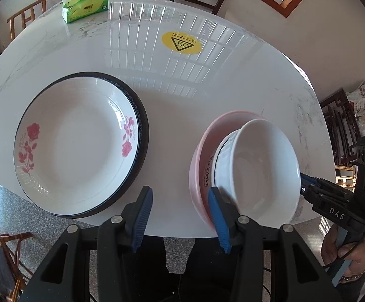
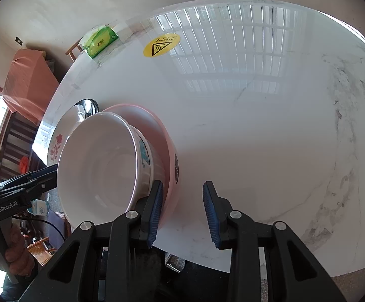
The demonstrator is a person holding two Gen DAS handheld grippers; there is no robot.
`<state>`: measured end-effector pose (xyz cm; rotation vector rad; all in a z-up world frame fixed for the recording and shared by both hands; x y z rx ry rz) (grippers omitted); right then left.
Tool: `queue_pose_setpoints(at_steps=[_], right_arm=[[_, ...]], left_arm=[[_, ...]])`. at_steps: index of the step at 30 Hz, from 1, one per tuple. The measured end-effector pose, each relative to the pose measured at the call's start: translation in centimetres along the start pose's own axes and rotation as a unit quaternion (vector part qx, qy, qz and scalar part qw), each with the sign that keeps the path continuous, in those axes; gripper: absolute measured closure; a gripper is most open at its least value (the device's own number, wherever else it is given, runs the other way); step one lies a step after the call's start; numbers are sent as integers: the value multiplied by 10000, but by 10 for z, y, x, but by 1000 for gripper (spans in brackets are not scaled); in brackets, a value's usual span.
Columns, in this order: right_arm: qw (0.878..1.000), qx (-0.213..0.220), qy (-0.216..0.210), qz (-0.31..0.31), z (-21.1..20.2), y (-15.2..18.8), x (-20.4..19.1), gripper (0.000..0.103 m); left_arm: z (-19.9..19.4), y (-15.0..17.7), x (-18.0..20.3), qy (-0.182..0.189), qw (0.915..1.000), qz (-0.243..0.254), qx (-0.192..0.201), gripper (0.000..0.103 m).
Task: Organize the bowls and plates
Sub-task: 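Move both grippers to the pink bowl rim and close them on it, then lift the nested pink bowl stack off the table with both grippers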
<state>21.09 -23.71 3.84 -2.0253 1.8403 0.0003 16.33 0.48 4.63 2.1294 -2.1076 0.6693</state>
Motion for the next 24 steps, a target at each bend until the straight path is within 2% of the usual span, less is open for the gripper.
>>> queue_pose_setpoints(at_steps=[3,6,8,10,15,17,21,24], right_arm=[[9999,11,89,-90,0,0,-3,71],[9999,-8,114,-120,0,-1,-2,71],[9997,-30,175,-186,1,-2,-2,67],[9995,-68,209,-240,3,-3,-1,62],[9993,-261,193,-184,6,-6,0,62],[9990,-351,203,-180,8,-6,0,66],[9976,-526,320,-306,13,-9,-10,77],[9963,-601,410,-466,13,-10,-20,84]], left_arm=[[12,0,1,-152,9999,29,-55,55],[13,0,5,-359,9993,9,86,55],[14,2,8,-473,9987,12,190,55],[13,4,8,-514,9984,-34,213,56],[14,4,6,-474,9984,4,310,55],[14,5,4,-447,9985,-161,281,55],[16,5,10,-607,9978,-10,274,56],[18,3,4,-408,9988,-214,178,56]])
Point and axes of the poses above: each gripper's, at about its wrist camera, not at the fingertips, and z roughly the way its jaws point, x to its right, y to its underside, the point moved 1 cm from there along z, roughly the way its jaws point, and after that the axes turned 4 degrees about y, right-handed, at the moved point
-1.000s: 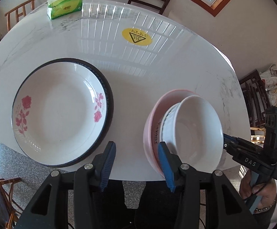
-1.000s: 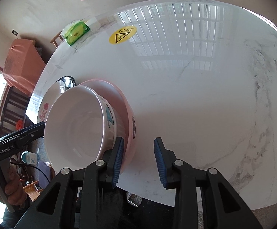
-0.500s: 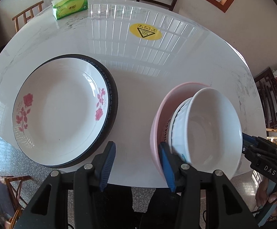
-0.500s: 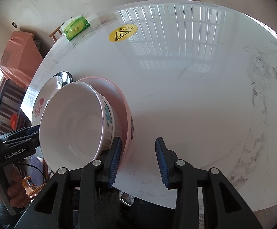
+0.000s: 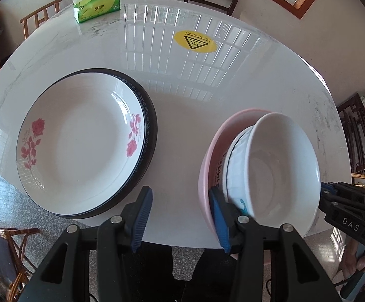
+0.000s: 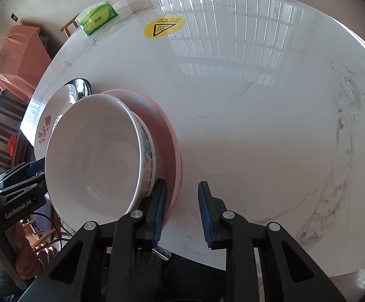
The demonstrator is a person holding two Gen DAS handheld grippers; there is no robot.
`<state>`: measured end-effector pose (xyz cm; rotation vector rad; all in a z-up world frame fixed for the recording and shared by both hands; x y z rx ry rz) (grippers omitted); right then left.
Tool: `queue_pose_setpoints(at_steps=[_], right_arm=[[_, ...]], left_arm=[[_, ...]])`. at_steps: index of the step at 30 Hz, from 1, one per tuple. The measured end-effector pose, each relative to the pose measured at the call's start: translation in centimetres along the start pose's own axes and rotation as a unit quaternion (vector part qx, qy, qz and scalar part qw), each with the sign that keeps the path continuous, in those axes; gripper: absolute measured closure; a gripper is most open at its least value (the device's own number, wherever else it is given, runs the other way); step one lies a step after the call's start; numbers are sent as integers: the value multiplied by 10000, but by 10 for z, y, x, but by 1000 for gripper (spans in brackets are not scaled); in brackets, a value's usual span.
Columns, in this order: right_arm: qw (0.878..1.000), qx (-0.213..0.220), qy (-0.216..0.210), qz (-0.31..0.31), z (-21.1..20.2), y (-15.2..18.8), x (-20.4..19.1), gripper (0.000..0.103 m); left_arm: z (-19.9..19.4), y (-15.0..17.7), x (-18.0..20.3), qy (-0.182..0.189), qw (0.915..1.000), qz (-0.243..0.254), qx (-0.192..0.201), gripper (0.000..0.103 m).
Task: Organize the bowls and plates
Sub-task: 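Lift the nested pink bowl stack off the table with both grippers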
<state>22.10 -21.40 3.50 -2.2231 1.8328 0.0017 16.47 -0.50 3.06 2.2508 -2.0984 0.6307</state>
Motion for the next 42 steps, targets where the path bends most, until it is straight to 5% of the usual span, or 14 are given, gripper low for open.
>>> queue_pose_setpoints(at_steps=[7,10,12,42], right_arm=[[9999,109,-81,-2,-2,1,-1,89],[9996,225,-153,76,-2,4,1,89],[9993,278,-231,95,-3,5,2,89],[9950,495,-640,585,-3,17,20,90]], left_arm=[[3,0,-6,266,9995,-184,-5,56],[0,2,5,310,9993,184,97,73],[-2,6,16,272,9987,397,163,93],[-9,17,30,73,9964,659,525,93]])
Point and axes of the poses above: each gripper's, at about its wrist camera, not at the fingertips, and z roughly the way its jaws point, x to its right, y to its underside, the point moved 1 cm from there along z, roughly the way its jaws point, and after that the axes turned 4 degrees about y, right-handed, at the moved point
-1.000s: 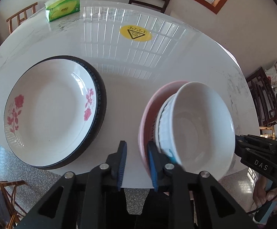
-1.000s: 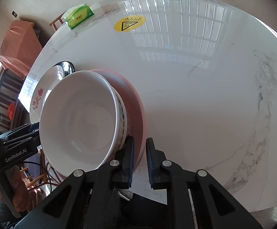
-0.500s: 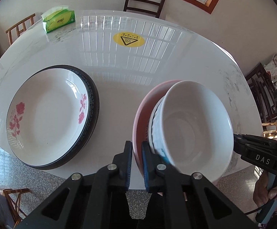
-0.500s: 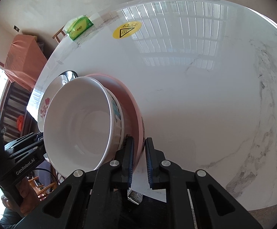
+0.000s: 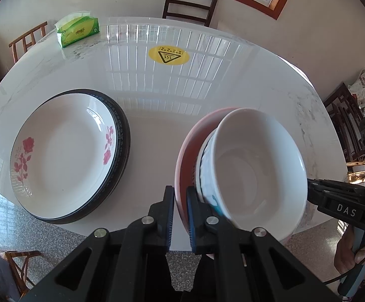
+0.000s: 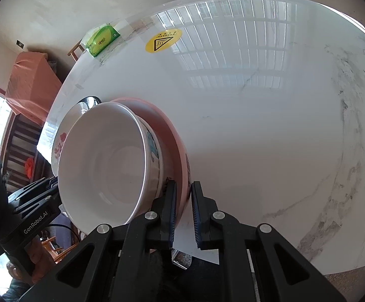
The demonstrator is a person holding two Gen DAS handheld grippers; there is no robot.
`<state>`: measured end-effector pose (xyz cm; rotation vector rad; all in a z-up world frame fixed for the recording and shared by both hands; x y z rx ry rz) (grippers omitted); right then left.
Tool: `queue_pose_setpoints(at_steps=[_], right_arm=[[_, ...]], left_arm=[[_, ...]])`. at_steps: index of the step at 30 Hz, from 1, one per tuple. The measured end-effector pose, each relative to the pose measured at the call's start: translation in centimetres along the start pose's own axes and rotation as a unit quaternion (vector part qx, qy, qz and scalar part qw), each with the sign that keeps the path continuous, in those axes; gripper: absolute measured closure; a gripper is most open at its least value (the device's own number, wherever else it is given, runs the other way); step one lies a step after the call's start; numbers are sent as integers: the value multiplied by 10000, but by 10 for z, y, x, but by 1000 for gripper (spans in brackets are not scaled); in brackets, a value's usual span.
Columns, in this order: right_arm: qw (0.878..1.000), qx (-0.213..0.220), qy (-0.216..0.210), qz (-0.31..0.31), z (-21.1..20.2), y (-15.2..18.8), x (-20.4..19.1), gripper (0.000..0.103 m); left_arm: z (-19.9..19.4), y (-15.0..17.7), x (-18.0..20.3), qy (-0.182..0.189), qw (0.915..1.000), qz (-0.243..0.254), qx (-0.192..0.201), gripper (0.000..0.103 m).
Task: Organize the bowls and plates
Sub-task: 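Lift the nested pink bowl stack off the table with both grippers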
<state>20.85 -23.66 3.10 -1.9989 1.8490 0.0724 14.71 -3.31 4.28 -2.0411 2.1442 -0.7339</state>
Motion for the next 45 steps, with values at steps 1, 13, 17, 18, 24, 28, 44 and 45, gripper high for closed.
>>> queue_pose_setpoints(at_steps=[1,13,17,18,24,28,44,45], right_arm=[[10000,0,-9,28,0,0,1,90],[9999,-60,-74,114,3,-1,-2,89],[9999,-48,-106,128,1,-3,-4,89],[9999,-38,-112,122,1,-3,-4,89],[9998,-16,-143,111,-3,-3,-5,89],[9998,-21,-162,108,-4,-4,-7,89],[9996,-40,-265,41,-10,-8,-20,89],[9996,-41,-263,23,-10,-9,-22,89]], left_arm=[[0,0,0,1,10000,1,0,93],[-3,0,0,-8,10000,-47,52,94],[-6,0,1,-25,9999,-44,104,94],[-7,-1,1,-26,9999,-51,112,94],[-11,-3,-1,-27,9999,-75,149,94],[-13,-3,-4,-29,9998,-98,155,94],[-31,-7,-15,-63,9993,-228,295,95],[-33,-7,-16,-61,9992,-241,303,95]])
Point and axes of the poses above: each gripper's, at about its wrist camera, not at the fingertips, and z roughly the way its jaws point, x to its right, y to its underside, the point moved 1 cm from there along z, roughly the way its jaws point, and after that the axes turned 4 degrees about y, right-handed, at the moved point
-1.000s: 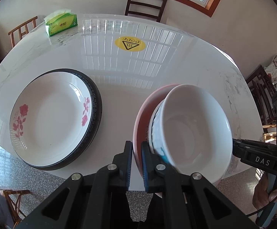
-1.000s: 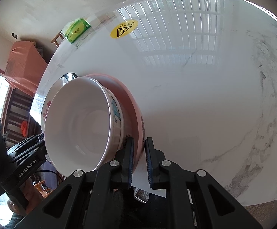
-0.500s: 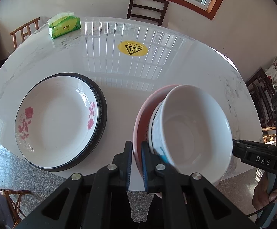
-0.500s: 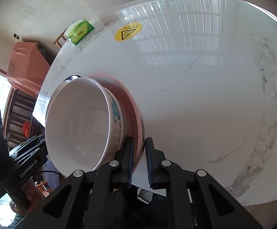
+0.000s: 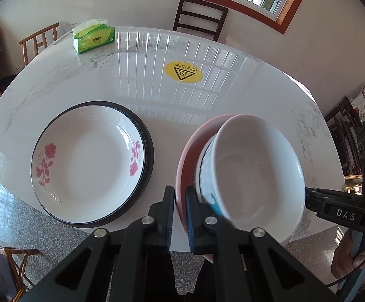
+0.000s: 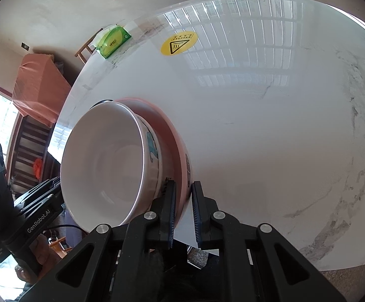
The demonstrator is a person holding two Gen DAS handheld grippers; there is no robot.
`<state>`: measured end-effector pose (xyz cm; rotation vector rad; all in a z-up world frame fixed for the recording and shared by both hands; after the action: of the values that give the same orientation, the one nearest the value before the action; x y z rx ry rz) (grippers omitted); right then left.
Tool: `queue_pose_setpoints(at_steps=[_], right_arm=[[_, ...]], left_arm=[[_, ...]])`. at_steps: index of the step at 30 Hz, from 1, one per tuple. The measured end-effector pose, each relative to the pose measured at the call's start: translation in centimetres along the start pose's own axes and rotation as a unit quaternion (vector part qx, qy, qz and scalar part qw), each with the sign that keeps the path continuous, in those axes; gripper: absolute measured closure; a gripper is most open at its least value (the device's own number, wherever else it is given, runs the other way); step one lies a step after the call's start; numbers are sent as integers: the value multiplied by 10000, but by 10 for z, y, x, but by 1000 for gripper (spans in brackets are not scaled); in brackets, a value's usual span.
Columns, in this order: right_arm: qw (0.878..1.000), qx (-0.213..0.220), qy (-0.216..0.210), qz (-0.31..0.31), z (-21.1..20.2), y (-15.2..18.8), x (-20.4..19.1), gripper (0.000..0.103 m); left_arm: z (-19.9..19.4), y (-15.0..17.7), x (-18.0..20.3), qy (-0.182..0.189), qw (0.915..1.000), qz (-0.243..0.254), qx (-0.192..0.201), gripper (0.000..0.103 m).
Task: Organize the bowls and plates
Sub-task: 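Lift the nested pink bowl stack off the table with both grippers, then carry the bowl stack over the flower plates and lower it onto them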
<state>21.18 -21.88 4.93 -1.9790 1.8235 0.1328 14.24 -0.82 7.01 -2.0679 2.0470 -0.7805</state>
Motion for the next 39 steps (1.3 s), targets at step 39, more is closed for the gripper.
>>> queue_pose_setpoints(at_steps=[39], right_arm=[[9976,-115,-290,-618,10,-31,-85,88]], left_arm=[[-57,-25,-78,-261,9956,-719,536,96]])
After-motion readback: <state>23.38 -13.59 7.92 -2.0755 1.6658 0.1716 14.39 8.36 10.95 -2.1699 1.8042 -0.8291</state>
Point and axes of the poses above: each gripper's, at about its wrist camera, not at the fingertips, and z roughly the way its jaws point, x to its right, y to its underside, the point moved 1 cm from there along z, roughly the way its jaws point, and after that the axes turned 4 degrees about y, right-handed, at the moved point
